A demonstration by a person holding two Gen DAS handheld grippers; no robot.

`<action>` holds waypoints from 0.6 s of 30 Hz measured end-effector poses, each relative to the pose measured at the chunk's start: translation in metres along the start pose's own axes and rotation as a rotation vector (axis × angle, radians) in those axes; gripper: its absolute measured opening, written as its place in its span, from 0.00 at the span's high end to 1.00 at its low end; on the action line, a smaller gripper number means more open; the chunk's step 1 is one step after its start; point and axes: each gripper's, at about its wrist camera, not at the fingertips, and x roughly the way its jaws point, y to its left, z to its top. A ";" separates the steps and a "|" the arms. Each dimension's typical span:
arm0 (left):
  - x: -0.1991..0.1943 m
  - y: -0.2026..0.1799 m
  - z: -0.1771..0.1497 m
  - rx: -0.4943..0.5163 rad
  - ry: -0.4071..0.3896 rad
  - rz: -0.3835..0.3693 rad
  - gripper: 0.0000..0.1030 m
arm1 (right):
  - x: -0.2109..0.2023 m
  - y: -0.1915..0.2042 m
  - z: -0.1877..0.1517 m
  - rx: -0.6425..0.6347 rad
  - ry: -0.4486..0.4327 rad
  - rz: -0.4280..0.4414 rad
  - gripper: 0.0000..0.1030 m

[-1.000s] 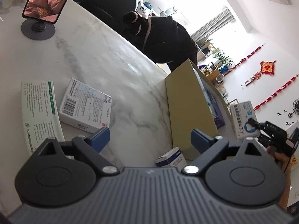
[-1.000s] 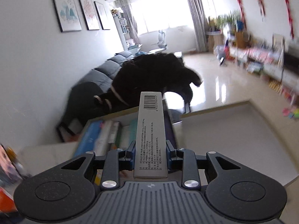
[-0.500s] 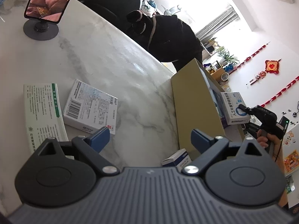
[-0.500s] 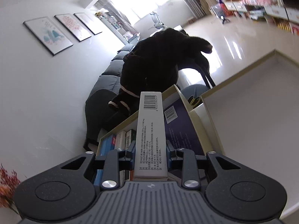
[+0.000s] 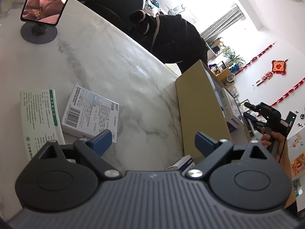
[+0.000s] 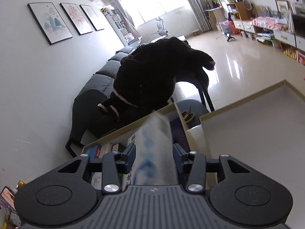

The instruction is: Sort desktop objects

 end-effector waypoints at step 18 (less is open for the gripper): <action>-0.006 0.005 0.003 -0.013 -0.013 0.014 0.08 | 0.012 0.113 -0.084 -0.773 0.058 -0.225 0.32</action>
